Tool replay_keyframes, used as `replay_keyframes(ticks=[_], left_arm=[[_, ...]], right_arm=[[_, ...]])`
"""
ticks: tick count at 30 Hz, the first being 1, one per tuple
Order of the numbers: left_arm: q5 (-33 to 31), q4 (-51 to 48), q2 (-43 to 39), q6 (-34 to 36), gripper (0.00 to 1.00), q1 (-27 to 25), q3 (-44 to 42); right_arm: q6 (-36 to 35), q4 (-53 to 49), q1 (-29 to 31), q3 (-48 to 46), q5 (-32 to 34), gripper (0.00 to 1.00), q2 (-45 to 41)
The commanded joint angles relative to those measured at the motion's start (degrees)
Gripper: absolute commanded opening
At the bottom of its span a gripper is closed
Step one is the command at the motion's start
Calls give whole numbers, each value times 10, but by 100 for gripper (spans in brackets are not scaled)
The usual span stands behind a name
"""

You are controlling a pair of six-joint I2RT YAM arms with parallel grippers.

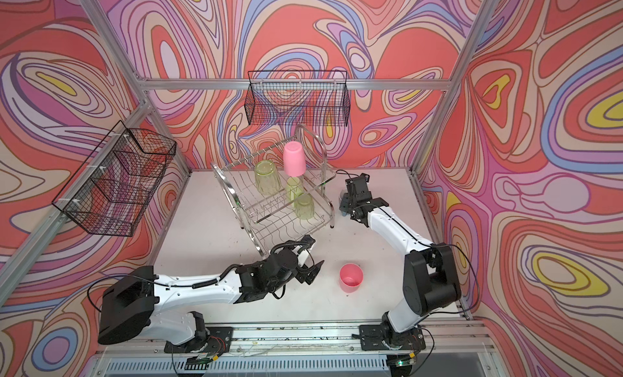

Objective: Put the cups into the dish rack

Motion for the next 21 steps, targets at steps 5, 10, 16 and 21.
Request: replay_keyframes(ticks=[5,10,16,21], left_arm=[[-2,-21,-35,21,95,-9,-25],[-2,-36,-55,25,95,-11,-30],[3,-40,-76,27,95,-12,-42],[4,-49,-83,26,95,-12,-46]], right_arm=[[-16,-23,-26,52,-13,45,51],[-36,-38,-41,97,-11,44,86],[-71,-36,-53,124,-15,41,129],[-91,-35,-63,140,-28,40,148]])
